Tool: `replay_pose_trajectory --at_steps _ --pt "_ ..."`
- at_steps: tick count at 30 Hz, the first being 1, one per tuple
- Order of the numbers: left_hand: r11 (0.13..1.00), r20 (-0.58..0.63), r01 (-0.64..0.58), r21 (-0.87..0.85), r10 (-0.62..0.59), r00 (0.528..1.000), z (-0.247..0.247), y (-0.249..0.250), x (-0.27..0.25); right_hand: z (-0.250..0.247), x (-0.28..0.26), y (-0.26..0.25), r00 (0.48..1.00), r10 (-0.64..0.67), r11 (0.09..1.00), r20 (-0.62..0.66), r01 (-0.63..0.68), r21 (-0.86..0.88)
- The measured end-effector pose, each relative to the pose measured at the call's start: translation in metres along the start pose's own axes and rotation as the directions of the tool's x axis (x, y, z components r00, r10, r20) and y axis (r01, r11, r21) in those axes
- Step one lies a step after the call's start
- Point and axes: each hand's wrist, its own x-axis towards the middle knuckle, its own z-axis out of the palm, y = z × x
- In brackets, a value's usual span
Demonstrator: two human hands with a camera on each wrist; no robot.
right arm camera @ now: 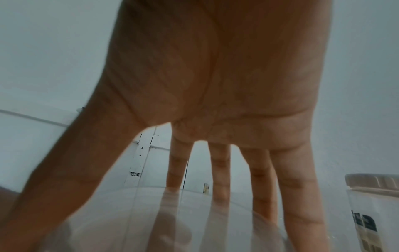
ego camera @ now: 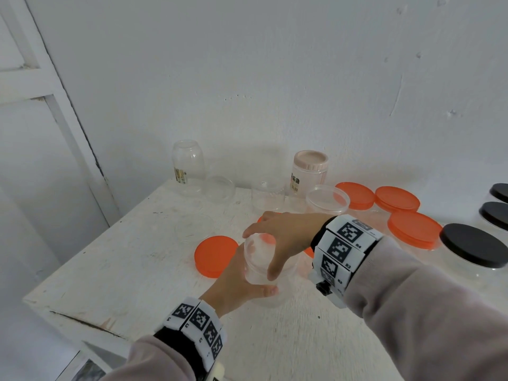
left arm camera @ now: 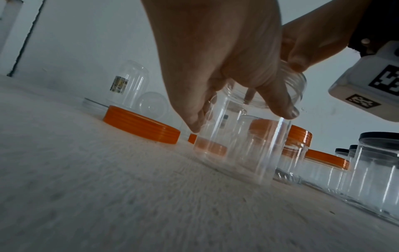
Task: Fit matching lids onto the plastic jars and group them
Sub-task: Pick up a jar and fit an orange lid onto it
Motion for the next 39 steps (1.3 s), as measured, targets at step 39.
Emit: replay_pose_trajectory --at_steps 39 --pt "0.999 0.038 -0.026 -0.018 0.027 0.999 0.000 0.009 -0.001 -0.002 -0.006 0.006 0.990 0.139 0.987 -0.025 -0.141 -0.073"
